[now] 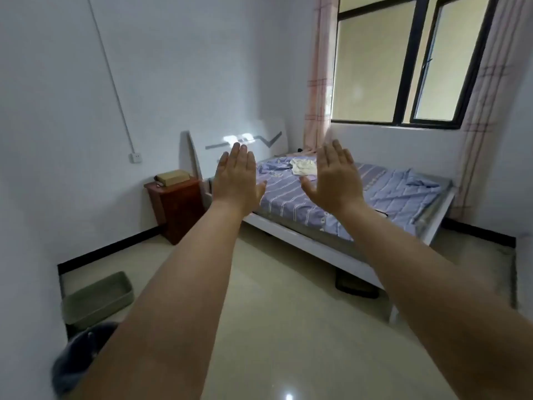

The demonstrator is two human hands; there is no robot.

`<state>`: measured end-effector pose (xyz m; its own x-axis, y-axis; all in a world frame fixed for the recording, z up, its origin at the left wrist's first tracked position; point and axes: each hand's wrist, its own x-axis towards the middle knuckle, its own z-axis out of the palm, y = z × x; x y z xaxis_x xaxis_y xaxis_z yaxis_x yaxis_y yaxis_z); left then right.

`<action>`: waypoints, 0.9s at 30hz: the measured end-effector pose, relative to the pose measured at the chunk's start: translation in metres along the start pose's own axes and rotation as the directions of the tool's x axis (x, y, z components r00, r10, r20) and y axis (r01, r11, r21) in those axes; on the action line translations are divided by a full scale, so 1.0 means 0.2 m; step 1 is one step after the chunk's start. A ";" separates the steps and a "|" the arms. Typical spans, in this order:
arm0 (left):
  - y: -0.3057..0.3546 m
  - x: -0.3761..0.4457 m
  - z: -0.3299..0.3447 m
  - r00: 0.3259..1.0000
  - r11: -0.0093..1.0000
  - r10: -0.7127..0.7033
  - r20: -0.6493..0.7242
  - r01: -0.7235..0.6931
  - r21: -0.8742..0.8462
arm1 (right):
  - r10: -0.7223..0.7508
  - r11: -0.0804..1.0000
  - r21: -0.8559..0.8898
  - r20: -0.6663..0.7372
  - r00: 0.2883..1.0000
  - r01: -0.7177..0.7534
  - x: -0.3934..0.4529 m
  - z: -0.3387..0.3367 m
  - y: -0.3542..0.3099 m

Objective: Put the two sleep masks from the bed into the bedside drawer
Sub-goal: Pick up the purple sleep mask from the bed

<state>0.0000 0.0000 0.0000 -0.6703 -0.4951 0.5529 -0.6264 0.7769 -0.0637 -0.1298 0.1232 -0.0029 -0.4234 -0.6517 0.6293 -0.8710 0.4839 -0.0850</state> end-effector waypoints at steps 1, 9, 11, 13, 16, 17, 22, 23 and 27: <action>0.01 -0.01 0.06 0.999 1.000 -0.006 0.052 0.005 0.015 | 0.018 1.000 0.002 0.053 0.998 -0.018 -0.01 0.07 -0.01; -0.14 0.07 0.76 0.915 1.000 -0.016 0.403 0.021 -0.009 | 0.049 0.996 0.043 0.397 0.917 -0.072 0.05 0.78 0.04; -0.21 0.18 0.96 0.885 0.999 -0.022 0.465 0.036 -0.021 | 0.046 0.998 0.022 0.433 0.900 -0.062 0.16 0.99 0.06; -0.31 0.35 1.16 0.866 0.999 -0.021 0.500 0.032 -0.014 | 0.047 0.998 0.009 0.446 0.894 -0.057 0.33 1.20 0.07; -0.49 0.70 1.43 0.846 0.999 -0.014 0.533 0.028 -0.018 | 0.088 0.994 0.016 0.464 0.881 -0.108 0.67 1.51 0.09; -0.55 0.83 1.51 0.836 0.999 -0.008 0.549 0.024 -0.021 | 0.107 0.992 0.012 0.476 0.873 -0.129 0.79 1.59 0.10; -0.81 1.44 1.83 0.840 1.000 0.010 0.543 0.004 -0.025 | 0.165 0.982 -0.002 0.498 0.852 -0.189 1.36 1.98 0.19; -0.84 1.57 1.90 0.840 1.000 0.018 0.542 -0.003 -0.029 | 0.172 0.980 0.003 0.489 0.855 -0.199 1.47 2.05 0.22; -0.92 2.06 2.22 0.851 0.997 0.051 0.523 -0.015 -0.071 | 0.224 0.968 0.009 0.429 0.875 -0.252 1.88 2.36 0.42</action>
<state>-0.3378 -0.5189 -0.1304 -0.8101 -0.5854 0.0322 -0.5860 0.8102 -0.0129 -0.4798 -0.3556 -0.1381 -0.6724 -0.7125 0.2005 -0.7384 0.6270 -0.2480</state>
